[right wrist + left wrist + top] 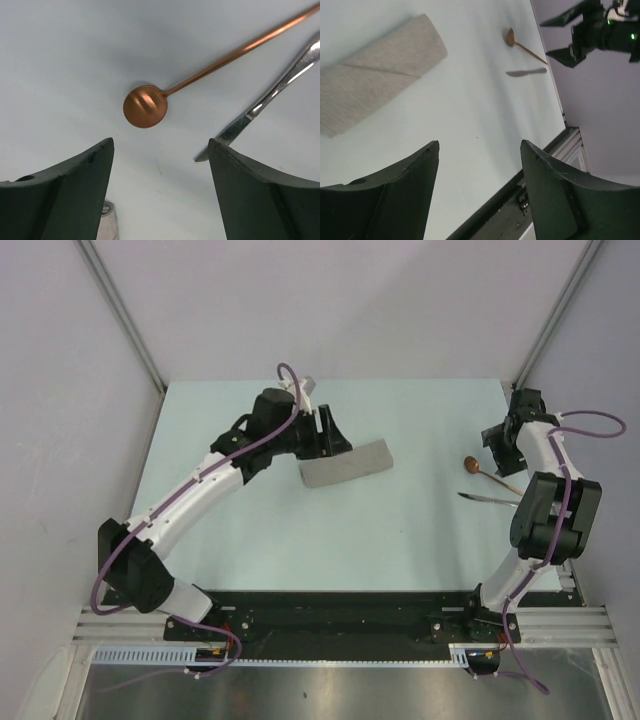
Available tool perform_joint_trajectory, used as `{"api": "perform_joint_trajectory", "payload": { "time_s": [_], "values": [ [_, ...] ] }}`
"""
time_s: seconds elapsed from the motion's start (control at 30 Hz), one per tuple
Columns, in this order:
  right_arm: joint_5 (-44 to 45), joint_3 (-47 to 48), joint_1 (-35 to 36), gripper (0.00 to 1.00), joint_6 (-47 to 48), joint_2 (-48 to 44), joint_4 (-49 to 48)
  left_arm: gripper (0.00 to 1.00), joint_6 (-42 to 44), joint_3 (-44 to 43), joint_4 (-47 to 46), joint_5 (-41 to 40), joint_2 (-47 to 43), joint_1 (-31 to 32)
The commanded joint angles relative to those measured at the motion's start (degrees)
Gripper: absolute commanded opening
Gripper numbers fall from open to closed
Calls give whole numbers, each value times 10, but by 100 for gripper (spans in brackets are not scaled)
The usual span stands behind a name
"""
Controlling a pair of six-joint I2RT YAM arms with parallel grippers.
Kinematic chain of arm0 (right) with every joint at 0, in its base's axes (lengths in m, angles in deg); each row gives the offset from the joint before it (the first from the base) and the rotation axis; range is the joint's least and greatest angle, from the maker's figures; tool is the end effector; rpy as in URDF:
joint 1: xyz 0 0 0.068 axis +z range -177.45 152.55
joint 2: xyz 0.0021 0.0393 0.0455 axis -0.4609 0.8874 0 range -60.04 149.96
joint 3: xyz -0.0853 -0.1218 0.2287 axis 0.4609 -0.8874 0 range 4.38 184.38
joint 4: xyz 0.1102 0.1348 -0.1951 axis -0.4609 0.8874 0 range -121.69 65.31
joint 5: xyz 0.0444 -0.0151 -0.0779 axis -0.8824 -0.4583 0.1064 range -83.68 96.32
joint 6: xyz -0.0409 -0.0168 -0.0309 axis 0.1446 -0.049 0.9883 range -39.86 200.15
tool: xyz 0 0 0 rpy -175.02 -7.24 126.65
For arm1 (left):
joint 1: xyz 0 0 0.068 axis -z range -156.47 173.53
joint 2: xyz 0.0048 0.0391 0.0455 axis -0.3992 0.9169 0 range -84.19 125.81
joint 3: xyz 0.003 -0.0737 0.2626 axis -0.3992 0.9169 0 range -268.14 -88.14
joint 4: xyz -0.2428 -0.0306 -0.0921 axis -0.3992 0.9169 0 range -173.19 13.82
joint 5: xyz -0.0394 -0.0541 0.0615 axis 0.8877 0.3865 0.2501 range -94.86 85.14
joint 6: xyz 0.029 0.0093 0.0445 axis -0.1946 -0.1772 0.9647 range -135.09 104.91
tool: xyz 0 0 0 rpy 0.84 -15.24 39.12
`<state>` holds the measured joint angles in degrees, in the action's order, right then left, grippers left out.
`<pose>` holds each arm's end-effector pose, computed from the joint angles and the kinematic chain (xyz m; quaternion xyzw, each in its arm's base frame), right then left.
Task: Fold the napkin into a case and place the utensils inside
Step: Pick up the spoon from the corner of the board.
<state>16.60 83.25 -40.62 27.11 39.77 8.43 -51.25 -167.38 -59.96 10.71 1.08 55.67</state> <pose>0.3570 -0.0900 0.2467 0.5455 0.7956 0.0033 0.2636 0.2852 -0.1904 0.3575 0.0385 0.8567 -0.3779 0.3489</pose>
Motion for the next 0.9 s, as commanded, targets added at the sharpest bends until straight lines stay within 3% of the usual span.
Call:
{"api": "perform_joint_trajectory", "payload": {
  "time_s": [0.0, 0.17, 0.43, 0.87],
  "values": [
    [86, 95, 14, 81, -116, 36, 94, 71, -29, 28, 34, -49, -12, 30],
    [126, 167, 14, 79, -162, 101, 173, 71, -37, 30, 56, -78, -33, 42],
    [128, 183, 3, 73, -232, 145, 188, 72, -30, 30, 60, -92, -42, 42],
    [123, 211, -12, 66, -258, 240, 189, 72, -20, 23, 60, -92, -18, 38]
  ]
}}
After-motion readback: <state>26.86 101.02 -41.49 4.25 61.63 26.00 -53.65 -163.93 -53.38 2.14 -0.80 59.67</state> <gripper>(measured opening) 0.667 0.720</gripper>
